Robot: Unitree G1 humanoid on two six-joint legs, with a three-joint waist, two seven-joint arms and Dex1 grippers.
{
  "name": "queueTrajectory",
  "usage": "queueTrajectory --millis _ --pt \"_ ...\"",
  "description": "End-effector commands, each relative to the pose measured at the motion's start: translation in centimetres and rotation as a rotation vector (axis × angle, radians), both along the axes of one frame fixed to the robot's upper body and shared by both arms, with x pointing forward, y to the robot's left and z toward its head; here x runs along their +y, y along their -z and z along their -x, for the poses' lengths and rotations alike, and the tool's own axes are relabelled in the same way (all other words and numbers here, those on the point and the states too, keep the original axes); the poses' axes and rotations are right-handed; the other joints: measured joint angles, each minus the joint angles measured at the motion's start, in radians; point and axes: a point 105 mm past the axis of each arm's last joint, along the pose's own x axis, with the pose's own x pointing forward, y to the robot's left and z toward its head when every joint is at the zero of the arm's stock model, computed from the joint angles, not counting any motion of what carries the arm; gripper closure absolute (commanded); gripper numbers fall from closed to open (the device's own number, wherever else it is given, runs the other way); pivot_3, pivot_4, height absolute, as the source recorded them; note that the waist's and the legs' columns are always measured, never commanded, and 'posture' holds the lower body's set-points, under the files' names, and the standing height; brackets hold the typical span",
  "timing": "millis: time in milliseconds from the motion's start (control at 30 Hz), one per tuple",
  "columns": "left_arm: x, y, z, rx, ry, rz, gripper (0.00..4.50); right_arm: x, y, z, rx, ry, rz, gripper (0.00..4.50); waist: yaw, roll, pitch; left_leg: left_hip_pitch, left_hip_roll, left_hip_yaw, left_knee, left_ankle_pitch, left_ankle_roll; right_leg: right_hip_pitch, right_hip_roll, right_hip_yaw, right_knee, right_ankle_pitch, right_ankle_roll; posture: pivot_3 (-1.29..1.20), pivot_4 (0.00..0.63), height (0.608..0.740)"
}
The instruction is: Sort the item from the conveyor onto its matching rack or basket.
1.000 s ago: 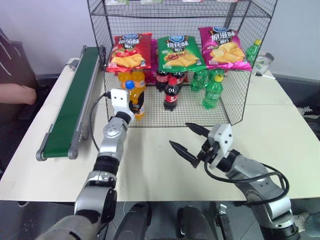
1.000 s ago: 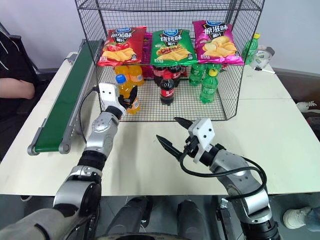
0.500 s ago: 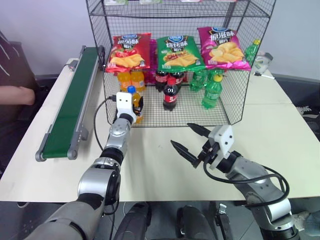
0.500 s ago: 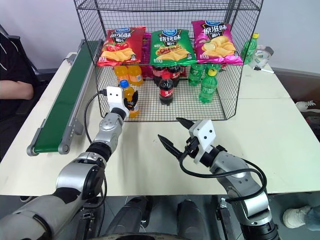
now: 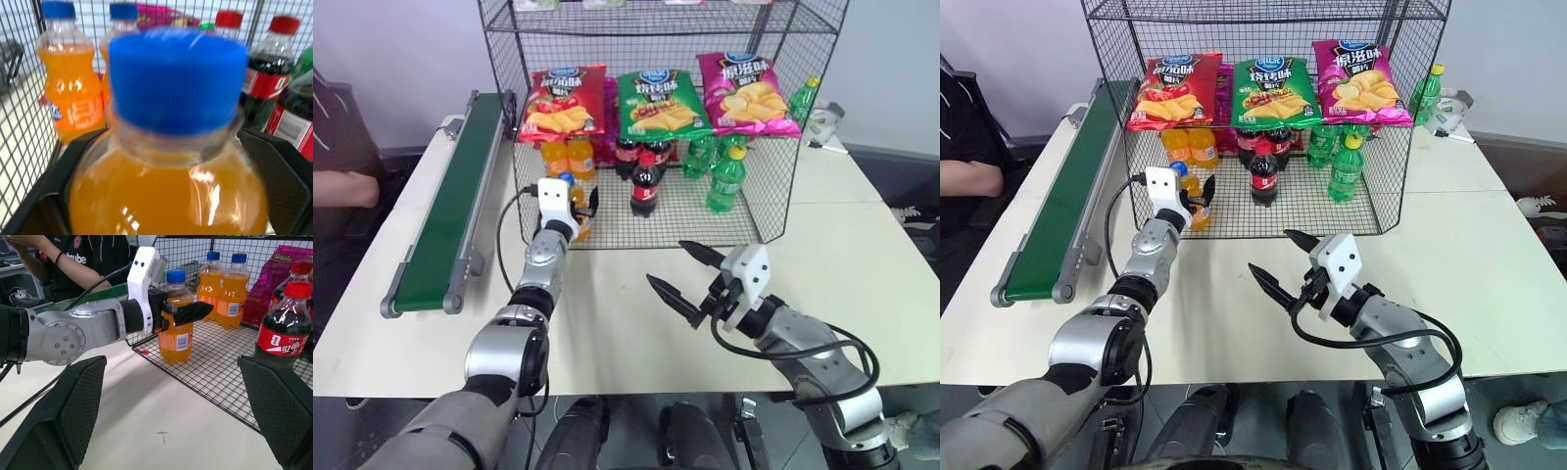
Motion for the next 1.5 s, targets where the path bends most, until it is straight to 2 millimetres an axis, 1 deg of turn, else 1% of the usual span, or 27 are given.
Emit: queueTrajectory --millis 33,167,300,433,567,700,800,867,1000,1067,1233,1500 --pt "0.8 -2.4 0.5 -0.114 0.037 0.034 0.07 0.4 -1.4 0.5 -0.061 -0.025 -0.015 0.00 -0.001 0.000 0.000 0.000 0.000 0.000 0.000 0.000 0.000 0.000 0.000 0.000 0.000 0.000 0.000 0.00 0.150 0.740" --pt "1.8 -3.2 1.3 -0.166 0.025 -0.002 0.07 0.5 -1.5 0.5 -0.061 -0.026 -0.017 0.00 -0.001 0.000 0.000 0.000 0.000 0.000 0.000 0.000 0.000 0.000 0.000 0.000 0.000 0.000 0.000 0.00 0.150 0.740" --pt "3.2 -4.3 2.7 -0.210 0.019 -0.010 0.07 0.7 -1.7 0.5 -0.062 -0.027 -0.018 0.00 -0.002 0.000 0.000 0.000 0.000 0.000 0.000 0.000 0.000 0.000 0.000 0.001 0.001 0.000 0.000 0.00 0.150 0.740" --pt "3.8 -5.1 3.9 -0.212 0.034 -0.014 0.07 0.6 -1.8 0.4 -0.060 -0.022 -0.012 0.00 0.000 0.000 0.000 0.000 0.000 0.000 0.000 0.000 0.000 0.000 0.000 0.001 0.001 0.000 0.000 0.00 0.150 0.740" --pt "4.6 -5.5 6.2 -0.179 0.086 -0.072 0.07 -0.1 -2.0 0.2 -0.068 -0.008 0.011 0.00 -0.003 0.001 0.000 0.000 0.000 0.000 0.000 0.000 0.000 0.000 0.000 0.001 0.001 0.000 0.000 0.00 0.150 0.740" --pt "5.4 -5.4 8.0 -0.121 0.128 -0.097 0.07 -0.8 -2.1 0.1 -0.068 0.003 0.024 0.00 -0.002 0.001 -0.001 0.001 0.001 0.000 0.000 0.000 0.000 0.000 0.000 0.002 0.001 0.000 -0.001 0.00 0.150 0.740" --pt "6.1 -5.1 9.3 -0.078 0.152 -0.150 0.07 -1.7 -2.0 0.0 -0.063 0.021 0.041 0.00 0.000 0.001 -0.001 0.001 0.001 0.000 0.000 0.000 0.000 0.000 -0.001 0.001 0.001 0.000 -0.001 0.00 0.150 0.740" --pt "6.9 -4.7 10.2 -0.032 0.173 -0.159 0.07 -2.7 -1.9 -0.2 -0.058 0.047 0.058 0.00 0.001 0.001 -0.001 0.001 0.001 0.000 0.000 0.000 0.000 0.000 -0.001 0.002 0.001 0.000 -0.001 0.00 0.150 0.740" --pt "8.9 -4.3 11.5 0.042 0.179 -0.165 0.07 -5.4 -1.9 -0.9 -0.060 0.121 0.099 0.00 0.000 0.001 -0.001 0.001 0.001 0.000 0.000 0.000 0.000 0.000 -0.002 0.002 0.001 0.000 -0.001 0.00 0.150 0.740" --pt "9.6 -3.8 12.1 0.085 0.188 -0.167 0.07 -6.2 -1.8 -1.1 -0.061 0.138 0.116 0.00 0.000 0.001 -0.001 0.001 0.001 0.000 -0.001 0.000 0.000 0.000 -0.002 0.002 0.001 0.000 -0.001 0.00 0.150 0.740" --pt "10.4 -3.3 13.1 0.125 0.199 -0.169 0.07 -7.3 -1.6 -1.4 -0.059 0.153 0.136 0.00 0.002 0.002 -0.001 0.001 0.001 0.000 -0.001 0.000 0.000 0.000 -0.003 0.002 0.000 -0.002 -0.003 0.00 0.150 0.740" --pt "10.4 -3.2 13.5 0.128 0.199 -0.180 0.07 -7.9 -1.4 -1.6 -0.062 0.153 0.147 0.00 0.001 0.002 -0.001 0.001 0.001 0.000 -0.001 0.000 0.000 0.000 -0.003 0.003 0.000 -0.002 -0.004 0.00 0.150 0.740"
